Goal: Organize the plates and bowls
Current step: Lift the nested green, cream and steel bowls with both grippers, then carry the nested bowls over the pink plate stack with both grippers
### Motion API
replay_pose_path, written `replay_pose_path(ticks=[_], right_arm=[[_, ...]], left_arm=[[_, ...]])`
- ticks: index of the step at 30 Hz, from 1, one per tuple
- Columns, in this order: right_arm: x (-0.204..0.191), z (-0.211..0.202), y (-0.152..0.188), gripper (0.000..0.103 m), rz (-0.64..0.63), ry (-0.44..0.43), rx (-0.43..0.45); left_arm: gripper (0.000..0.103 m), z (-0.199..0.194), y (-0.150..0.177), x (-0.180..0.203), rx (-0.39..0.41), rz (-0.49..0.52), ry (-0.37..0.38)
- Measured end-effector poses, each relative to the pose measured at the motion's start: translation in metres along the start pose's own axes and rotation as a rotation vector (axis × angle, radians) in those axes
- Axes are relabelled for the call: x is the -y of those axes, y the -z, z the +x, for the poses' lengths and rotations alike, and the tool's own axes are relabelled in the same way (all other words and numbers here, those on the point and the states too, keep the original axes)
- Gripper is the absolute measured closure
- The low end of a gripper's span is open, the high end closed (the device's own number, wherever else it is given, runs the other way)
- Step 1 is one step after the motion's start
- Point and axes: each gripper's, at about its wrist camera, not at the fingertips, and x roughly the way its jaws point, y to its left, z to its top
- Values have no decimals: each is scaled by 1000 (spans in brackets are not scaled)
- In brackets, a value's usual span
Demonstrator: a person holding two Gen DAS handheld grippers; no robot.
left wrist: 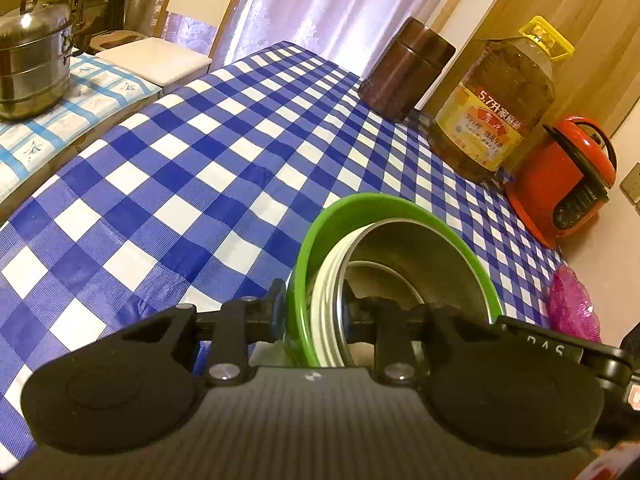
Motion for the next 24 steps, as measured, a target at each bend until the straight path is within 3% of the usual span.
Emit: replay_pose_path(ticks=[11,24], right_arm=[[-9,-34,-12,71,6,3,36],[-12,-103,-21,71,18,39,94]], left_arm=[[80,-25,-6,30,20,27,22],[80,-56,-2,83,17,84,91]])
